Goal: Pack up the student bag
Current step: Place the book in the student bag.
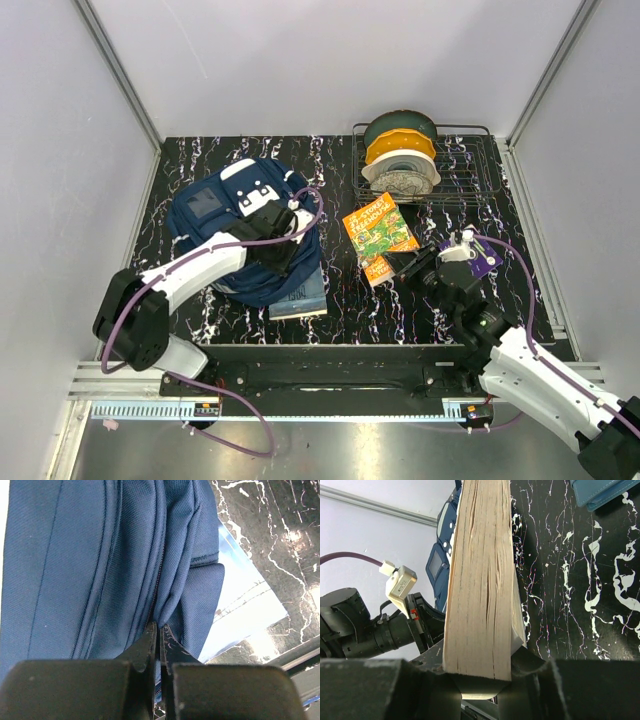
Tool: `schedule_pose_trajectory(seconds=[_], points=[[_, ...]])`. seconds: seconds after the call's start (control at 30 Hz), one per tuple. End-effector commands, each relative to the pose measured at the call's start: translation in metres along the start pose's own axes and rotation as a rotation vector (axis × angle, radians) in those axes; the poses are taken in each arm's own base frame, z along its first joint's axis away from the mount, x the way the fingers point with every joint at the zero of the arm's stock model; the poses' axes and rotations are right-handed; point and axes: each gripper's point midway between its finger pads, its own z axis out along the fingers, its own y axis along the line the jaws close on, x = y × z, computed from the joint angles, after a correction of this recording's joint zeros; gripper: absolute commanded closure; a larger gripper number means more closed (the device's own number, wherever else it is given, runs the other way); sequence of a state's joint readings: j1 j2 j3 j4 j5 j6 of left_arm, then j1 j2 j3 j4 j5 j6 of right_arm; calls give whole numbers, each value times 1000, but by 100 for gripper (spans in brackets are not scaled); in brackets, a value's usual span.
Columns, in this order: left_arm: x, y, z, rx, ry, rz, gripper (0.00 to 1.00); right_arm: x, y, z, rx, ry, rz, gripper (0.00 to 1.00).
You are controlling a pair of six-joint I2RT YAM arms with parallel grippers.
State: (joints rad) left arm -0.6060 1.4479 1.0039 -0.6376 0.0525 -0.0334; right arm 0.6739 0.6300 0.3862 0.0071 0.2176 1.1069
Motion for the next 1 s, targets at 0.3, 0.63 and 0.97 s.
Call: schedule_pose_trajectory(seconds=[0.3,0.63,0.97], points=[[-83,15,-84,-153,-348,-47,100,-13,38,-3,-117,-29,31,100],[-135,45,-172,-337,-575,-123,100,-1,68,-11,-199,85,20,100],[-140,47,-183,-345,-618,-179,100,47,120,-4,-359,414,69,100]])
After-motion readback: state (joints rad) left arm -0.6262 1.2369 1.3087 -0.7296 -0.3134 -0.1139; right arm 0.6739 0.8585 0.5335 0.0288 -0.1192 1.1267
